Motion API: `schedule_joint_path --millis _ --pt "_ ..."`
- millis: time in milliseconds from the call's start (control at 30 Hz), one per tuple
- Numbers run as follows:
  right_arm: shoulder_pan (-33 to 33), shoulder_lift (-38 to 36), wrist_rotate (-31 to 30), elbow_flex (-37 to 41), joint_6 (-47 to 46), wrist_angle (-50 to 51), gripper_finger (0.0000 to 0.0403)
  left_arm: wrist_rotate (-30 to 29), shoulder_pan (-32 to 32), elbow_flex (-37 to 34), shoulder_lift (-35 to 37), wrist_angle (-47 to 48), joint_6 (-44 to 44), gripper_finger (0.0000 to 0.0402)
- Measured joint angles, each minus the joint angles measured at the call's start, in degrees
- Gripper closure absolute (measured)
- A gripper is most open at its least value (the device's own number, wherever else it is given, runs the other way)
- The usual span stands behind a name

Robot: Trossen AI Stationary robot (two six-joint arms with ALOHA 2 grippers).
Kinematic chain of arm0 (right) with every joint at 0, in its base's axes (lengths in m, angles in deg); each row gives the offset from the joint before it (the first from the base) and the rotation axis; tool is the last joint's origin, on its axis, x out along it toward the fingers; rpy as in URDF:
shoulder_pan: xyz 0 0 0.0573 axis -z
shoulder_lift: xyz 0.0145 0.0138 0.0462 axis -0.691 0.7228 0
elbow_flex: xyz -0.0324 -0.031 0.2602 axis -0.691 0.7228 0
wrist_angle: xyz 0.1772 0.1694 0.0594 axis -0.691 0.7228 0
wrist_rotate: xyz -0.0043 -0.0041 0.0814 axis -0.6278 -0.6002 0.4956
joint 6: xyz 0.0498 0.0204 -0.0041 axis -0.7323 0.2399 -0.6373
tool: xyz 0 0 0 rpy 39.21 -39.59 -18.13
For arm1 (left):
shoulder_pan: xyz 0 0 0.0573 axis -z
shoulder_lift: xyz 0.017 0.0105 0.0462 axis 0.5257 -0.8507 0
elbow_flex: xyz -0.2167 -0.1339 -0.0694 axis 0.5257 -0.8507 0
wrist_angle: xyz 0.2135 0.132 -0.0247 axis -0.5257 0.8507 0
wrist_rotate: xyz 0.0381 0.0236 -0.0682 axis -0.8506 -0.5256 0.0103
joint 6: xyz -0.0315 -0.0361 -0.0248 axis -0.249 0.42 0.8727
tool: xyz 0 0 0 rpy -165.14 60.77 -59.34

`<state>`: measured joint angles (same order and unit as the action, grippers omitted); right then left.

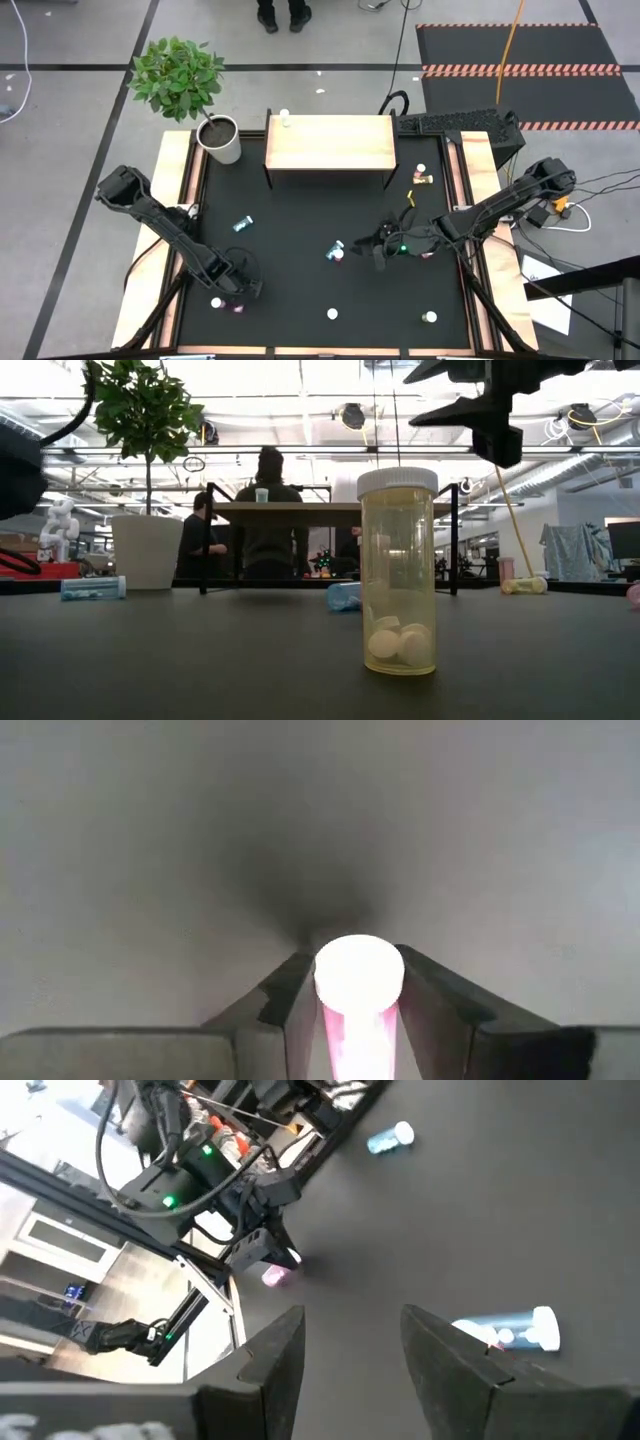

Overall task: Pick and place medicine bottles onto shelf by color
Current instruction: Put the bottom right pink pill bottle on the shelf

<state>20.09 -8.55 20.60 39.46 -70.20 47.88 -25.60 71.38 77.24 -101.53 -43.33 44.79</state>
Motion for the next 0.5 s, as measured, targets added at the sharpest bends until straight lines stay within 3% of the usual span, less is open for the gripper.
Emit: schedule_joint_path --millis 100,267,400,500 --pt "0.01 -2.20 0.58 0.02 3.56 -0.58 0.0241 -3.99 -1.43 1.27 2.75 0.23 -1.50 0.0272" --pt "0.69 -5.02 7.53 0.02 8.04 -4.40 0.0241 -14.92 -5.88 5.28 7.85 0.36 -9.74 0.0277" --pt "1.71 -4.90 13.52 0.04 11.50 -13.60 0.0230 -23.06 -10.96 9.96 10.12 -2.42 -24.76 0.0277" --pt "3.17 -3.81 16.47 0.00 14.13 -19.59 0.0208 -25.53 -15.81 13.56 10.24 -10.33 -41.88 0.0277"
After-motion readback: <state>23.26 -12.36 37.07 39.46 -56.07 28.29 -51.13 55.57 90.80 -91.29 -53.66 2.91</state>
